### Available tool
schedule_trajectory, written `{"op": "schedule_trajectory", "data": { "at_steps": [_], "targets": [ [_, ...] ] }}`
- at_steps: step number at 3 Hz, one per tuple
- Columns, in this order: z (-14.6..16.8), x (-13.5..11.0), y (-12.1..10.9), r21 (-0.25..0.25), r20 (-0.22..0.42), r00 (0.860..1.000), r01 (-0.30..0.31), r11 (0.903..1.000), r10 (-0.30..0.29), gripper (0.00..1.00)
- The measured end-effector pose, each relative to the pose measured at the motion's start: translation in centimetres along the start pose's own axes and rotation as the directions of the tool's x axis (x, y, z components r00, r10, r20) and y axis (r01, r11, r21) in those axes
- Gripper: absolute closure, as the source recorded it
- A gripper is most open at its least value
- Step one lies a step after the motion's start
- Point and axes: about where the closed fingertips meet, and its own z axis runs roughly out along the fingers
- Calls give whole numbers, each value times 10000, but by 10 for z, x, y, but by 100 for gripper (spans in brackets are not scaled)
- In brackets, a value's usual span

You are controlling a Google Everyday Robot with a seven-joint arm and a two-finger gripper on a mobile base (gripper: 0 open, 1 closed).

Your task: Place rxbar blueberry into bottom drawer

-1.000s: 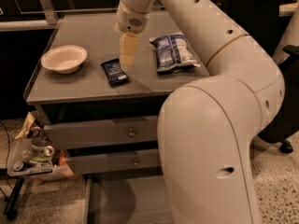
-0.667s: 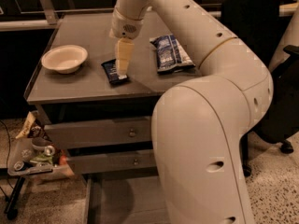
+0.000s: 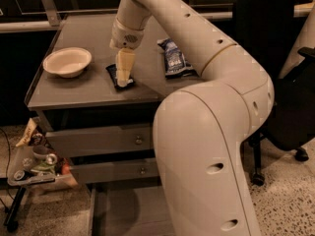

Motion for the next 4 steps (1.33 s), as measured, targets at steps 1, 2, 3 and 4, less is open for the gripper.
{"op": "schedule_trajectory", "data": {
  "at_steps": [1, 2, 3, 4],
  "targets": [
    [9, 3, 3, -63, 46, 10000, 0, 10000, 1, 0],
    [18, 11, 6, -76, 73, 10000, -48, 10000, 49, 0],
    [30, 16, 9, -164, 105, 9999, 8, 9999, -6, 0],
    [30, 16, 9, -171, 104, 9999, 7, 9999, -5, 19]
  ]
}}
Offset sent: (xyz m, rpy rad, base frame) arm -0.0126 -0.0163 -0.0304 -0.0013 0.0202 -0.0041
